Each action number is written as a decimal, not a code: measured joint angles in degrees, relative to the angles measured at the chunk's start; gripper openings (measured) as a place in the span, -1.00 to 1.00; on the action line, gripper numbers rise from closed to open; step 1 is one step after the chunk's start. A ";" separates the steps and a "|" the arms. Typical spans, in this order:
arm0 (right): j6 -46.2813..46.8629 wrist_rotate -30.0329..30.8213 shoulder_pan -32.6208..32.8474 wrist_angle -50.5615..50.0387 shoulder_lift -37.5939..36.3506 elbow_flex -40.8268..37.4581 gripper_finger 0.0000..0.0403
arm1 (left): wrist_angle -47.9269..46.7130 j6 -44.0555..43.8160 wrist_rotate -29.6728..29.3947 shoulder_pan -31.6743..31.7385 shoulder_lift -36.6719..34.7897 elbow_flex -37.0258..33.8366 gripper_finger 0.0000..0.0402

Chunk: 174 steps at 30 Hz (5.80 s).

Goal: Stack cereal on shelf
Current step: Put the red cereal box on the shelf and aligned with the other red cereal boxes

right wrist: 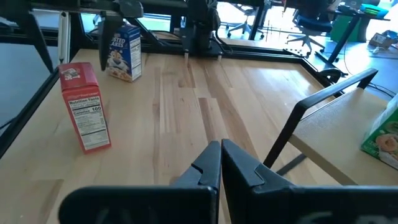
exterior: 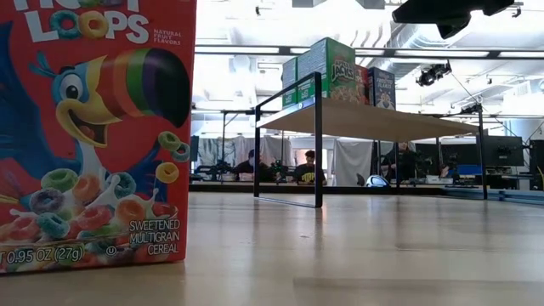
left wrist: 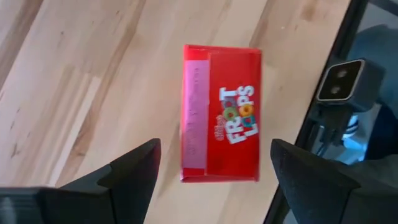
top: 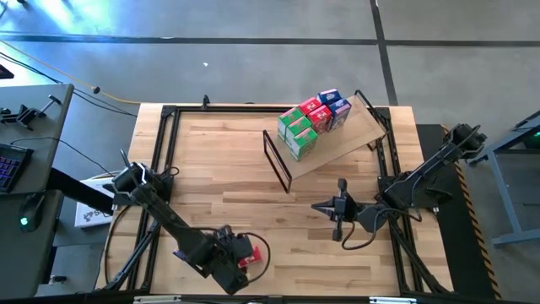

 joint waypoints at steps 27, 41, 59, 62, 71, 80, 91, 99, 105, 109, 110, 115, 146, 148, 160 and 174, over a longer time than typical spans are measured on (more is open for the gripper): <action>1.23 -4.70 -0.02 -0.70 -0.04 0.00 -1.00 | -0.63 7.67 -2.91 2.82 2.54 -0.04 -0.21; 2.47 -1.37 4.52 -12.54 -13.73 0.00 -1.00 | 19.03 38.81 3.24 21.93 2.89 3.39 -0.21; 8.98 -0.02 4.68 -22.97 -17.81 0.00 -1.00 | 23.74 46.36 10.79 30.36 4.97 4.35 -0.21; 9.52 0.00 4.68 -22.99 -17.81 0.00 -1.00 | 23.83 46.09 10.58 30.36 5.40 4.39 -0.21; 12.63 -1.18 2.60 -22.88 -15.50 0.00 -0.99 | 23.08 46.06 7.99 29.97 5.40 4.37 -0.21; 12.95 -3.04 0.82 -21.00 -12.97 0.00 -0.99 | 18.83 44.84 4.47 27.73 5.40 4.37 -0.15; 12.90 -4.89 0.54 -20.33 -12.92 0.00 -0.99 | 14.86 42.50 -0.09 25.46 5.40 4.37 0.03; 12.93 -6.25 0.53 -20.31 -12.92 0.00 -0.72 | 14.27 42.46 1.05 24.95 5.16 4.37 0.15; 13.47 -9.69 0.52 -20.29 -10.21 0.00 -0.24 | 11.46 40.68 -3.39 20.65 2.48 2.83 0.10; 13.77 -11.16 -0.03 -20.31 -4.99 0.00 0.06 | 11.54 36.20 -6.46 17.85 2.27 -3.41 -0.02; 14.09 -11.20 -0.30 -20.30 -3.66 0.00 0.12 | 12.32 34.71 -7.16 17.37 2.04 -5.18 -0.06; 15.61 -13.34 -1.36 -18.52 0.69 -2.30 0.26 | 20.99 28.30 -9.31 15.80 0.44 -14.61 -0.28; 3.14 -31.08 -17.00 54.92 20.98 -29.29 0.25 | 73.54 23.47 0.61 23.06 -5.37 -44.54 -0.71; 3.17 -31.46 -17.43 55.69 23.35 -28.47 0.25 | 73.48 23.53 0.66 23.21 -5.35 -44.54 -0.71; 1.28 -34.15 -17.46 62.12 31.22 -25.14 0.25 | 73.56 23.81 0.68 23.43 -5.35 -44.54 -0.71; 1.96 -34.73 -17.46 61.45 32.01 -25.13 -0.16 | 73.59 25.52 -0.31 23.41 -5.86 -44.54 -0.71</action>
